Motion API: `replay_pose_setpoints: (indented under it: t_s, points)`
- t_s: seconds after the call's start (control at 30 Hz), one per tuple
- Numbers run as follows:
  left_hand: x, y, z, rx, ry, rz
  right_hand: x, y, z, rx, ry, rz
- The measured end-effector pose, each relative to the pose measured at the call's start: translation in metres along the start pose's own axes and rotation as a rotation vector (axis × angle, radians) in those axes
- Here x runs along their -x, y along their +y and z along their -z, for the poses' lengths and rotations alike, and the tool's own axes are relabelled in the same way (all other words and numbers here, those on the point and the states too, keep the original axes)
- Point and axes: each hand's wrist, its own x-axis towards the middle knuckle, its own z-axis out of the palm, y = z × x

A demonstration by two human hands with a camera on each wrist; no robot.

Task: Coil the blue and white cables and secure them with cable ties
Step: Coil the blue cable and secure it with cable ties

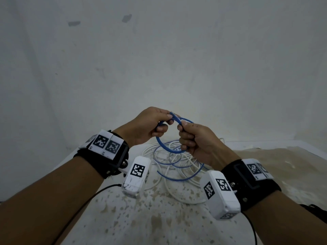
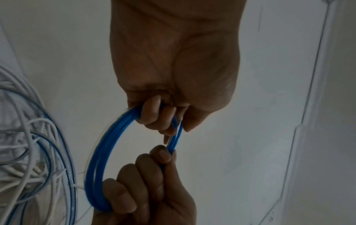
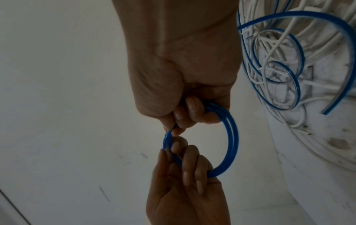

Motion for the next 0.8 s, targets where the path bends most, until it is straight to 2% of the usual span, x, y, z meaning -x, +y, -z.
replay_pose_setpoints:
  t_s: [0.07,0.17,0.27,0.37,0.47,0.53,0.6,0.63,0.67,0.73,0.8]
  points:
    - [0.000,0.000,-0.003,-0.071,0.021,-0.030,0.000,0.000,-0.003,0.043,0.004,0.021]
    - [-0.002,-0.003,-0.010,-0.155,0.169,-0.090,-0.002,0.000,-0.007,0.105,0.004,0.051]
    - [-0.006,-0.008,-0.012,-0.166,0.254,-0.129,-0.002,0.001,-0.010,0.141,0.040,0.069]
    - [-0.008,-0.008,-0.009,-0.190,0.303,-0.161,0.003,-0.001,-0.008,0.206,0.039,-0.023]
    - [-0.007,-0.008,0.000,-0.210,0.337,-0.159,0.011,-0.009,-0.001,0.460,0.095,-0.110]
    - [-0.006,-0.008,0.004,-0.223,0.336,-0.152,0.011,-0.015,0.004,0.684,0.271,0.037]
    - [-0.006,-0.010,0.004,-0.220,0.316,-0.154,0.004,-0.022,0.009,0.861,0.499,0.302]
    - [-0.006,-0.011,0.003,-0.218,0.303,-0.158,0.001,-0.027,0.010,0.902,0.528,0.378]
    - [-0.007,-0.011,0.001,-0.215,0.293,-0.164,-0.002,-0.031,0.008,0.905,0.488,0.384]
    - [-0.008,-0.009,-0.004,-0.206,0.279,-0.171,-0.005,-0.034,0.005,0.835,0.316,0.270]
    - [-0.007,-0.006,-0.007,-0.214,0.280,-0.182,-0.005,-0.033,0.004,0.723,0.218,0.173]
